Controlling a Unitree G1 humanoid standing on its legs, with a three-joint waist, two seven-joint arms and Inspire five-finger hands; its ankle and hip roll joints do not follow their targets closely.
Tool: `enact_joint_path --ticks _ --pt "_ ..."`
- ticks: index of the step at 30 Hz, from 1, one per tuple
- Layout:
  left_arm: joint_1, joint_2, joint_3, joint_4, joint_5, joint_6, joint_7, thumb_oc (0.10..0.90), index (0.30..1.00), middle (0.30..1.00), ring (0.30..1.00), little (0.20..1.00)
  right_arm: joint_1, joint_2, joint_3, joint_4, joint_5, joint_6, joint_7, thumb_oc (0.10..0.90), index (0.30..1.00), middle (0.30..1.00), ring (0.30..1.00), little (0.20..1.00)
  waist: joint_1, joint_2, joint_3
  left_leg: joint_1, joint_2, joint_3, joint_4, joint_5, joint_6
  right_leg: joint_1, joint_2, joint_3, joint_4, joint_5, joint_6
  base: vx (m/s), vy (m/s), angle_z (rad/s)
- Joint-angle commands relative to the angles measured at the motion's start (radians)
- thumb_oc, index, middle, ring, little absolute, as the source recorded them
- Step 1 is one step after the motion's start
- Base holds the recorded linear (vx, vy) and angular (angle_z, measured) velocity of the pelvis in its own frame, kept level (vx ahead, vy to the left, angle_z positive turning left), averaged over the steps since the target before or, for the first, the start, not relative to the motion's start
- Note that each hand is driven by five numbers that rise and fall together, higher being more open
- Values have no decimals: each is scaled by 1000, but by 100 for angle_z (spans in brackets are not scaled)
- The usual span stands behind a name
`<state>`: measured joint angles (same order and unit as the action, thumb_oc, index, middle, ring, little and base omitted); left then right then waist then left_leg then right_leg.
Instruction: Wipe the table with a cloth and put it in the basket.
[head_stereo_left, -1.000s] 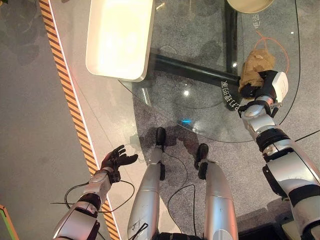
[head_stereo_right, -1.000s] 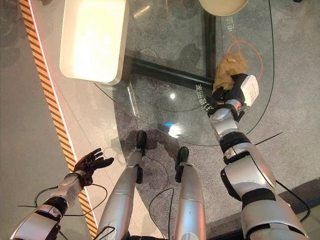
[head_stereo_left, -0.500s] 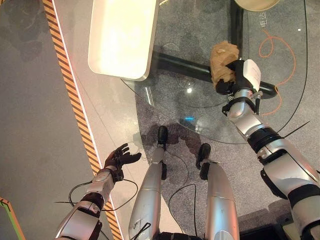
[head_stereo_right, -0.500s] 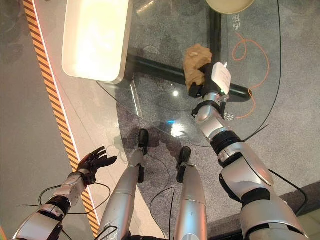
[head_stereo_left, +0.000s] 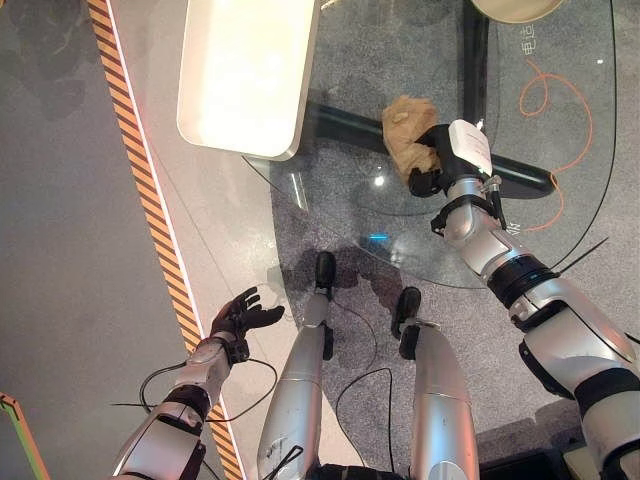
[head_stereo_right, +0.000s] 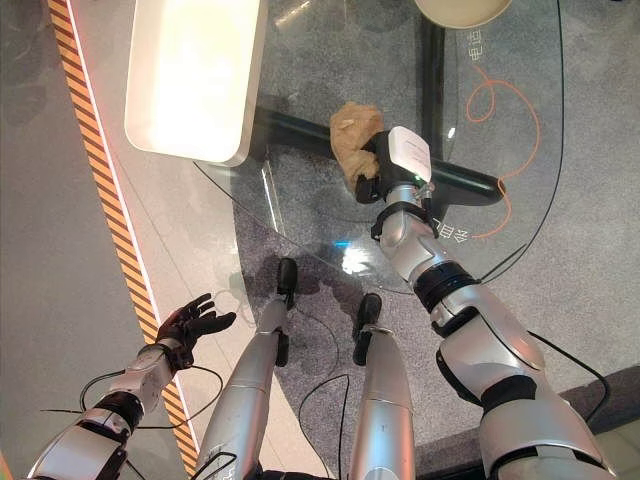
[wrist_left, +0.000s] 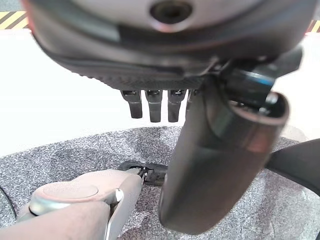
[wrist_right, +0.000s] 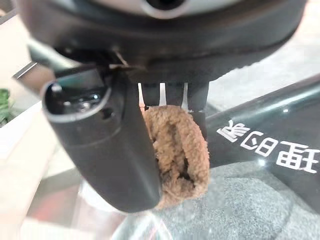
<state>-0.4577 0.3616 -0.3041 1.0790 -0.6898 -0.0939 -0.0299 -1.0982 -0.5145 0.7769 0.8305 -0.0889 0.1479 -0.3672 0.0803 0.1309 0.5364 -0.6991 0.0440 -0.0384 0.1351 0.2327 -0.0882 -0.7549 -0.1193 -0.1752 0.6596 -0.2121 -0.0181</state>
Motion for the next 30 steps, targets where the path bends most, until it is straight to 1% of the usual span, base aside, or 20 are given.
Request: enact_joint_path --ticks 1,8,16,21,24,25,29,30 --pt "-10 7 -28 29 24 -1 17 800 900 900 900 900 -54 72 114 -114 -73 -132 134 100 300 300 300 200 20 -12 -16 15 -99 56 148 -189 64 60 11 13 -297 171 44 -1 -2 6" --pt "-19 7 -26 35 32 3 18 800 900 900 900 900 -18 93 163 -223 -68 -193 253 100 300 300 300 200 15 -21 -16 15 -99 55 144 -184 61 60 9 11 -303 174 46 6 -9 5" --pt "-27 16 -12 45 33 10 8 800 900 900 900 900 13 103 187 -302 -54 -220 300 100 300 300 300 200 9 -27 -16 11 -98 56 144 -180 58 57 11 15 -303 175 47 4 0 3" --pt "-30 16 -9 52 33 6 6 800 900 900 900 900 37 109 199 -318 -66 -219 322 100 300 300 300 200 6 -29 -16 6 -99 54 150 -181 57 52 10 16 -300 175 48 3 0 2" --pt "-41 15 -12 62 28 9 3 800 900 900 900 900 51 112 206 -305 -80 -207 302 100 300 300 300 200 4 -29 -16 5 -98 56 153 -182 58 52 7 15 -299 175 49 0 0 0" --pt "-44 16 -16 70 23 8 -2 800 900 900 900 900 57 110 200 -293 -76 -190 269 100 300 300 300 200 2 -27 -16 6 -97 58 153 -182 58 53 5 16 -300 176 49 0 0 0" --pt "-46 14 -18 85 24 1 -9 800 900 900 900 900 56 111 164 -245 -57 -171 169 100 300 300 300 200 2 -23 -16 3 -94 61 156 -183 58 49 4 17 -293 175 48 0 0 0" --pt "-44 13 -15 90 28 -3 -14 800 900 900 900 900 53 109 142 -222 -46 -160 112 100 300 300 300 200 2 -24 -16 2 -93 62 160 -184 58 48 3 15 -290 176 48 11 -14 3"
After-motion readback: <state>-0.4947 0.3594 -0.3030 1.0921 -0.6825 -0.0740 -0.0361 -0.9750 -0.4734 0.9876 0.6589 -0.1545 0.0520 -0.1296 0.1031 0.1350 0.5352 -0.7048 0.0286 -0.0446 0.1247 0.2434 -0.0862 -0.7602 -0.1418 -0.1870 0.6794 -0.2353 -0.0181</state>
